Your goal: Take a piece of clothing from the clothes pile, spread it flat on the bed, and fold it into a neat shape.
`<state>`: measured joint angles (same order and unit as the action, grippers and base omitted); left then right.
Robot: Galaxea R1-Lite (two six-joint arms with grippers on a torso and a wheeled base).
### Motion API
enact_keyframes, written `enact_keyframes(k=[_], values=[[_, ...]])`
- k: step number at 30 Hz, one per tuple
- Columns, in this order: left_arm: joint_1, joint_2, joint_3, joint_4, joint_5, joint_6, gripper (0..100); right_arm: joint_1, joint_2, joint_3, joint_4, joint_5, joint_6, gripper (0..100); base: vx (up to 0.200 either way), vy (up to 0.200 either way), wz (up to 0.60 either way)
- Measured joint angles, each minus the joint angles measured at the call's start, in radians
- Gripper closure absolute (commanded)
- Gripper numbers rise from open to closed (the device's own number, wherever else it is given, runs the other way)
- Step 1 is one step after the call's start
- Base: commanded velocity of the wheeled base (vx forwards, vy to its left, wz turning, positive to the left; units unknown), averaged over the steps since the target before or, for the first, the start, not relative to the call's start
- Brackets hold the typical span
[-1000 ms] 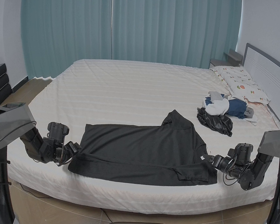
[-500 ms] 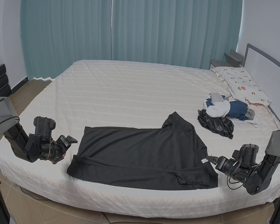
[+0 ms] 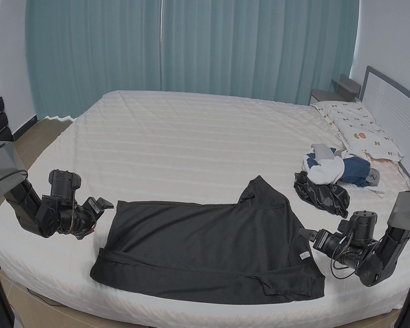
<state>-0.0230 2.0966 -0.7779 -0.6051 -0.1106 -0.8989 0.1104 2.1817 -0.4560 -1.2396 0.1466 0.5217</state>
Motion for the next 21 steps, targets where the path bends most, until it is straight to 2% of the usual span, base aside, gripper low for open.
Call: enact_keyframes(k=[6, 12, 21], values=[[-0.001, 0.01, -0.002, 0.002, 0.0, -0.01, 0, 0.001, 0.001, 0.003, 0.0, 0.0, 0.0, 0, 0.0, 0.0, 0.0], [-0.004, 0.023, -0.012, 0.0, 0.0, -0.029, 0, 0.001, 0.003, 0.006, -0.001, 0.001, 0.0, 0, 0.0, -0.2, 0.0], [-0.006, 0.032, -0.017, -0.002, 0.001, -0.033, 0, 0.002, 0.007, 0.007, -0.001, 0.001, 0.0, 0, 0.0, 0.0, 0.0]])
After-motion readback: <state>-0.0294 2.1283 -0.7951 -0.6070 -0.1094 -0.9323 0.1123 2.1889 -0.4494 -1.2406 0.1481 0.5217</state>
